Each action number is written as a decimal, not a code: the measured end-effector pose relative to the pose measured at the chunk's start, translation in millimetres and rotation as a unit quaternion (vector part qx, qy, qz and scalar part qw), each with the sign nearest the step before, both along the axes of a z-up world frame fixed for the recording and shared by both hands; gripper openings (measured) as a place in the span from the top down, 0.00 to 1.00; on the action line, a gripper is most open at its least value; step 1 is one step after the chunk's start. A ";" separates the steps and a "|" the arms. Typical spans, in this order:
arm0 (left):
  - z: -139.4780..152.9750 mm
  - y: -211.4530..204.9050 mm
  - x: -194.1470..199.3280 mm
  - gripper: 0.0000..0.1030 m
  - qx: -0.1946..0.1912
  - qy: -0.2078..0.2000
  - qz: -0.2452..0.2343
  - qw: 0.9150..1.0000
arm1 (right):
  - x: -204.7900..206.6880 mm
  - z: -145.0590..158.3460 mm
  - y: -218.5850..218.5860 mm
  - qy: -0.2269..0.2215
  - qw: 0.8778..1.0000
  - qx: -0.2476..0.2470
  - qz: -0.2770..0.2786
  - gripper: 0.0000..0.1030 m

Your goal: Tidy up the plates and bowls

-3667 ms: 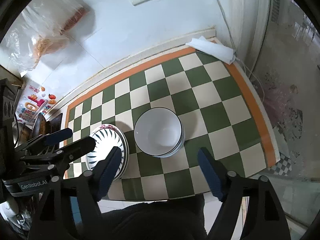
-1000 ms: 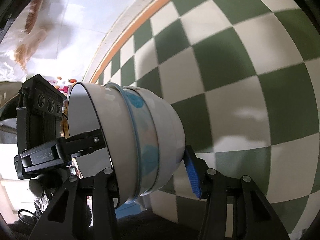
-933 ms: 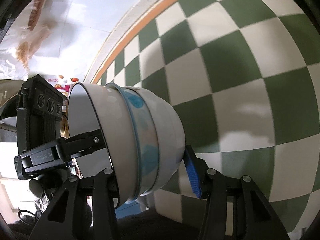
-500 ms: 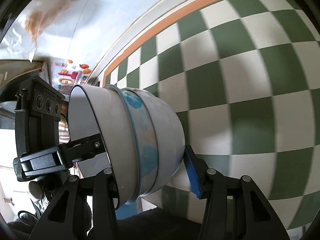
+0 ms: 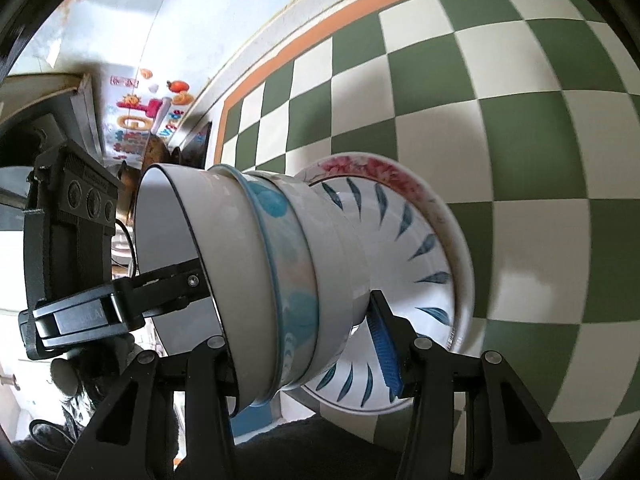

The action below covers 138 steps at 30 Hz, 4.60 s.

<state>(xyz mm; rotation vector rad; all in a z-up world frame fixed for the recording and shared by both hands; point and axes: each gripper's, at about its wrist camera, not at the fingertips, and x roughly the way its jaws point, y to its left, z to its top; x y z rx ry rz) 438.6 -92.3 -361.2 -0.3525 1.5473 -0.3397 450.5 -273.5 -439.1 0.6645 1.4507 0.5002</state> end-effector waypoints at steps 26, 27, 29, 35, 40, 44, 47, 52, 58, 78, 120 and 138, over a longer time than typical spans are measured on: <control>-19.9 -0.4 0.2 0.39 0.022 0.002 -0.017 1.000 | 3.9 -23.3 1.3 0.036 0.999 -0.014 -0.012 0.50; -18.0 -0.5 -0.2 0.39 0.027 -0.002 -0.019 0.999 | 3.8 -21.0 1.5 0.033 0.999 -0.020 -0.011 0.50; -16.3 1.0 -1.1 0.39 0.028 -0.004 -0.018 0.999 | 3.1 -15.5 2.0 0.028 0.999 -0.031 -0.011 0.50; -8.7 9.9 -7.0 0.39 0.046 -0.016 -0.015 0.999 | -1.6 3.7 2.3 0.007 0.998 -0.054 -0.012 0.50; 10.5 19.6 -19.1 0.39 0.073 -0.047 -0.015 0.996 | -12.6 34.5 5.4 -0.026 0.995 -0.098 -0.015 0.50; 32.4 27.2 -32.1 0.39 0.094 -0.079 -0.015 0.992 | -28.9 62.4 10.5 -0.053 0.989 -0.140 -0.021 0.50; 49.8 32.0 -43.8 0.39 0.113 -0.107 -0.019 0.988 | -44.2 82.5 15.2 -0.068 0.982 -0.174 -0.029 0.45; 76.9 35.7 -65.9 0.33 0.140 -0.148 -0.028 0.979 | -74.6 118.9 21.8 -0.102 0.968 -0.223 -0.053 0.18; 110.1 35.9 -95.7 0.06 0.157 -0.203 -0.019 0.966 | -107.8 161.7 25.8 -0.147 0.947 -0.276 -0.077 0.08; 236.9 37.8 -275.8 0.00 0.176 -0.334 0.031 0.926 | -294.1 303.7 30.7 -0.280 0.905 -0.304 -0.101 0.03; 265.9 72.6 -365.7 0.00 0.177 -0.368 0.035 0.912 | -390.8 358.3 59.4 -0.321 0.880 -0.322 -0.141 0.01; 277.3 74.7 -366.9 0.00 0.170 -0.377 0.040 0.909 | -393.4 359.0 54.5 -0.322 0.878 -0.320 -0.151 0.01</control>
